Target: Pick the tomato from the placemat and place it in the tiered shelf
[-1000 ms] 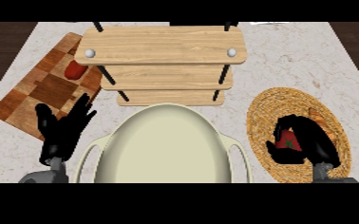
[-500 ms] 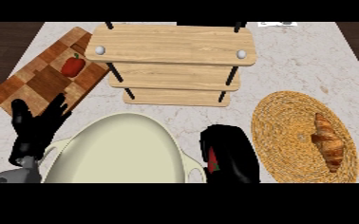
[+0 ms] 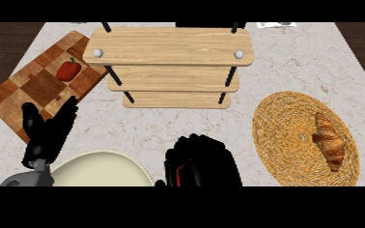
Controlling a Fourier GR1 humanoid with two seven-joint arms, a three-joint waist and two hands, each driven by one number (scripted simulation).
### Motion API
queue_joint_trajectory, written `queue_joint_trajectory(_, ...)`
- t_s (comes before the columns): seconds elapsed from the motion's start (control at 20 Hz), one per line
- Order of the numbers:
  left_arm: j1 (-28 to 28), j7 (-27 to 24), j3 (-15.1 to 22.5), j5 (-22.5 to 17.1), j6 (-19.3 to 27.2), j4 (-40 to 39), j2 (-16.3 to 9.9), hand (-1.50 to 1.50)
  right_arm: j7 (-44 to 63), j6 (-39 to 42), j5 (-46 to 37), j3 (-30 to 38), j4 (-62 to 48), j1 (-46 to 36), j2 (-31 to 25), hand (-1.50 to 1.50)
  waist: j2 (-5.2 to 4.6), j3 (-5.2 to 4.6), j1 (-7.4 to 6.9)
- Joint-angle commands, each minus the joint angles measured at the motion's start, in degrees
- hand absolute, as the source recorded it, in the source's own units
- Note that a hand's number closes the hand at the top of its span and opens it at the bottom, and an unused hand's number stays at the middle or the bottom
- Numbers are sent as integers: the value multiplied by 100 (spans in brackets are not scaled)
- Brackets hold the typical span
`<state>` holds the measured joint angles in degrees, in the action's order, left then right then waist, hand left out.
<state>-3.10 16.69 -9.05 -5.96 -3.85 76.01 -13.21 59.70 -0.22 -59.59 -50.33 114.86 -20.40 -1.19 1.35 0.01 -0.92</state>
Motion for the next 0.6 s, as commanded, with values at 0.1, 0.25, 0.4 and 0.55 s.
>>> queue_joint_trajectory(0.1, -134, 103, 167, -8, 113, -17, 318, 0, 1792, 126, -211, -103, 416, -1296, 114, 150, -21, -41, 15)
queue_joint_trajectory(0.25, -53, 144, 221, 19, 80, -40, 336, 0, 2003, 450, -15, 489, 334, -1963, 115, 150, -50, -41, -15)
queue_joint_trajectory(0.4, -155, 118, 335, 146, 248, -106, 511, 0, 2243, 488, 186, 792, 271, -2410, 115, 150, -49, -41, 27)
queue_joint_trajectory(0.55, -271, 137, 307, 155, 225, -64, 429, 0, 2347, 461, 462, 1380, 33, -3019, 115, 150, -58, -39, -5)
